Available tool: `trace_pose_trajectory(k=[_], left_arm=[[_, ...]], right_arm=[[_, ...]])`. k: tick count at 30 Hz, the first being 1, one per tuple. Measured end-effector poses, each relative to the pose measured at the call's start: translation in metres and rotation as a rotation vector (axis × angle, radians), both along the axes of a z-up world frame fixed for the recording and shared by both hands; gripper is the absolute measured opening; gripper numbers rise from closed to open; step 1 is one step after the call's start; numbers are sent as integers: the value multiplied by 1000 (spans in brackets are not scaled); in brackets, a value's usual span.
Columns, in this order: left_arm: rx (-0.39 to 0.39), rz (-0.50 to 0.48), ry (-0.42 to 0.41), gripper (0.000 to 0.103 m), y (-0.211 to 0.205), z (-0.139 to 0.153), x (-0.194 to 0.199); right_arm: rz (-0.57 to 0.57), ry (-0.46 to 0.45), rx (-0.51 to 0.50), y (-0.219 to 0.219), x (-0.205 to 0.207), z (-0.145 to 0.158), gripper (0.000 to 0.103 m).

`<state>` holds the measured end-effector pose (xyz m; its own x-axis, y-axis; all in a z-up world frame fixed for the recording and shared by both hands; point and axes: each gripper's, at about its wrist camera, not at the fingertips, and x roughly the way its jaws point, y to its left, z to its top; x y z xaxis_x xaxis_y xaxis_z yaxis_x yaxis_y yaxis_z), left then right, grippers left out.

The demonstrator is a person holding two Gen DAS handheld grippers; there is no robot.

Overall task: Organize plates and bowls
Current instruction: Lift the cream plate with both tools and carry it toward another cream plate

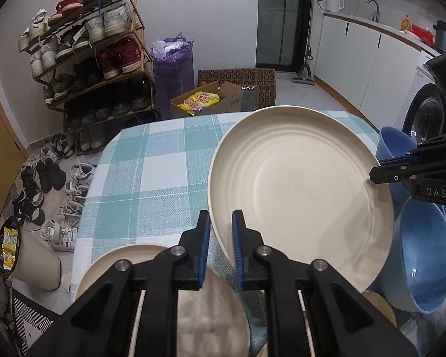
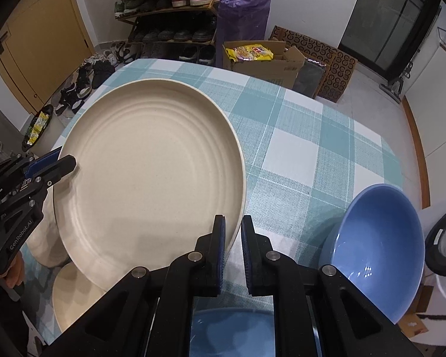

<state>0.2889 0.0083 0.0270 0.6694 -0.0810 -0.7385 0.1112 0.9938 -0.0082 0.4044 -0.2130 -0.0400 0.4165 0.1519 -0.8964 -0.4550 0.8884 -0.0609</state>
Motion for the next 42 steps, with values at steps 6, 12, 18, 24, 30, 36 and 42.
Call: trace_pose_trajectory(k=[6, 12, 18, 24, 30, 36, 42], left_arm=[[1, 7, -41, 12, 0, 15, -16], [-1, 11, -72, 13, 0, 28, -32], [4, 11, -102, 12, -1, 41, -47], [16, 4, -125, 12, -4, 48, -63], [17, 2, -142, 12, -6, 53, -80], [21, 3, -155, 12, -6, 55, -99], [28, 1, -154, 13, -8, 51, -117]], right_arm=[[4, -43, 22, -4, -18, 18, 11], [13, -77, 44, -7, -39, 35, 11], [24, -107, 57, -10, -60, 47, 11], [36, -132, 67, -16, -80, 56, 11], [42, -161, 74, -21, -102, 65, 11], [55, -188, 82, -23, -126, 72, 11], [65, -203, 91, -26, -149, 73, 11]])
